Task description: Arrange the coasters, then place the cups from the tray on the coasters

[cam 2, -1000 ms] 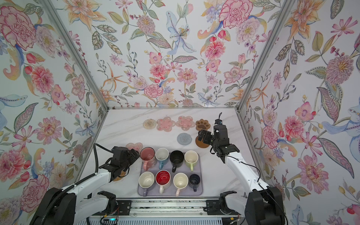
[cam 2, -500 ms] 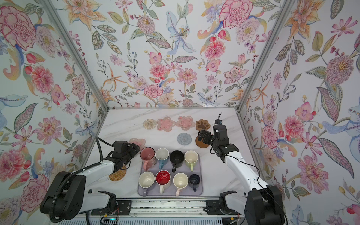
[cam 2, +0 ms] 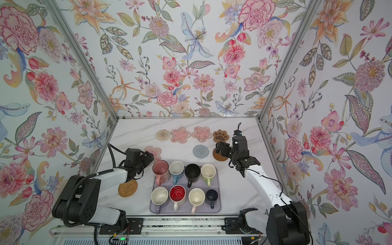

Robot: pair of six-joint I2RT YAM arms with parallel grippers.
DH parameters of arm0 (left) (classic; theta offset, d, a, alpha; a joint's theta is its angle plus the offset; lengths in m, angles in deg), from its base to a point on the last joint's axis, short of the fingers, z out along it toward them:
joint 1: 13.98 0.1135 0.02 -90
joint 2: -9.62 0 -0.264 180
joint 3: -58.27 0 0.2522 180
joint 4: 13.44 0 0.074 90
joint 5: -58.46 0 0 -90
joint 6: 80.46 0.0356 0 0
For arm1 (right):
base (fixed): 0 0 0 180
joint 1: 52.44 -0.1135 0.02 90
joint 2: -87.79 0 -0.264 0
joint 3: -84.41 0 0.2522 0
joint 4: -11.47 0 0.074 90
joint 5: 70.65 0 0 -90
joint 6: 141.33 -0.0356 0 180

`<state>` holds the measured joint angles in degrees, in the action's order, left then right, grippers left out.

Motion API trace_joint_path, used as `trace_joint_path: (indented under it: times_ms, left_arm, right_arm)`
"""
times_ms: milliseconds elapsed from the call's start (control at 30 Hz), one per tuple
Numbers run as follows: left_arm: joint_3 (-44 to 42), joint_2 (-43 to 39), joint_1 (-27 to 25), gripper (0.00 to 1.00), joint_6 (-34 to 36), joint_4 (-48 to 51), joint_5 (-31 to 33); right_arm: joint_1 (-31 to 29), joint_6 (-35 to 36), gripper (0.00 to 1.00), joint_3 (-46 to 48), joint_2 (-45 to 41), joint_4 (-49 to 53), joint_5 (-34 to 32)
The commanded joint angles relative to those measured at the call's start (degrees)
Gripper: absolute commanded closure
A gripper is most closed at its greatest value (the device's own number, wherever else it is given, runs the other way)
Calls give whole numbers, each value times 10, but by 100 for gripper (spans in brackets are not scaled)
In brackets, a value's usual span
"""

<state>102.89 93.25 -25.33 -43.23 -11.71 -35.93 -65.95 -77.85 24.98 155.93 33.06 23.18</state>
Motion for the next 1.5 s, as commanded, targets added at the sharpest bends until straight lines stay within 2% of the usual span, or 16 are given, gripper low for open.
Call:
trace_joint_path:
  times_ms: [0,233,400,1200,1467]
  left_arm:
    - [13,3,19,1,26,49,-9]
    - [54,-6,48,1,98,114,19]
    - [68,10,62,1,122,119,15]
    - [139,114,64,1,153,102,4]
    - [172,146,62,1,149,110,-33]
  right_arm:
    - [1,8,1,-3,-1,0,-8]
    - [3,8,1,-1,-1,-4,-6]
    - [4,8,1,0,-3,-4,-4]
    - [12,12,1,5,-20,2,-4]
    - [18,12,1,10,-26,3,-4]
